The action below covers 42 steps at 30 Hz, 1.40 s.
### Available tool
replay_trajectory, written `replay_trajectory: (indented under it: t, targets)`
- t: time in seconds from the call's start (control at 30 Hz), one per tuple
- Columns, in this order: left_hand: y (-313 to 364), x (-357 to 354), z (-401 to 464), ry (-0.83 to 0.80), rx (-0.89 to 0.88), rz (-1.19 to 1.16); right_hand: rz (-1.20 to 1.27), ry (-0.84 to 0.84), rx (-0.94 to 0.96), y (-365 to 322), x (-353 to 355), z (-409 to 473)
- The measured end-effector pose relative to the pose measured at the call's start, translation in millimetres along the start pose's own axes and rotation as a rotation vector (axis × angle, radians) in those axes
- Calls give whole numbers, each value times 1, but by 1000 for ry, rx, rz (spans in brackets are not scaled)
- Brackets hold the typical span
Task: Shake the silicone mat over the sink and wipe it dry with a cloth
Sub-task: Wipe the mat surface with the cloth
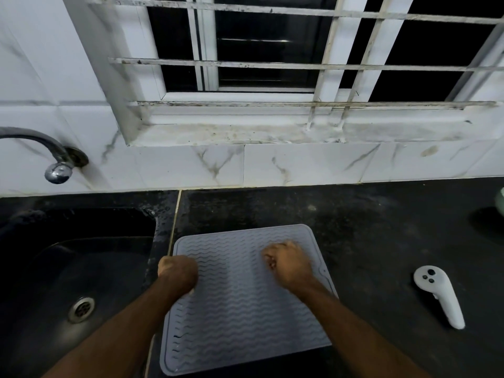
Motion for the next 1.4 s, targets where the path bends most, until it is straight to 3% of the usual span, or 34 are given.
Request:
replay_trajectory:
  t: [0.2, 0.4, 0.53, 0.67, 0.87, 0.97, 1.2, 1.4]
  targets:
    - [-5, -3, -4, 9, 15, -53, -58, 10, -303, 52, 36, -13]
    - [-12, -18, -17, 8, 37, -320, 83, 62, 99, -61, 22, 5]
    - [-23, -37, -28, 73, 150, -392, -18, -55, 358, -162, -29, 29]
    - [-23, -51, -27, 8, 193, -362, -260, -88, 330, -186, -61, 42]
    - [-28, -44, -26, 112, 141, -417, -177, -146, 312, -150, -57, 36]
    - [-30, -50, -27, 102, 119, -426, -170, -122, 220, -136, -50, 32]
    - [-23, -48, -28, 20, 186, -377, -235, -71, 290, -181, -77, 36]
    - [-30, -51, -28, 52, 143, -395, -146, -79, 290, -147, -60, 32]
Point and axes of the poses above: each hand's wrist, its own z-axis towards the middle knuckle, its own x-axis out of the back of the hand, y = z × x, the point moved 6 cm from there along z, towards the middle knuckle, and after that the axes turned 7 degrees about x, right-handed, at the moved point
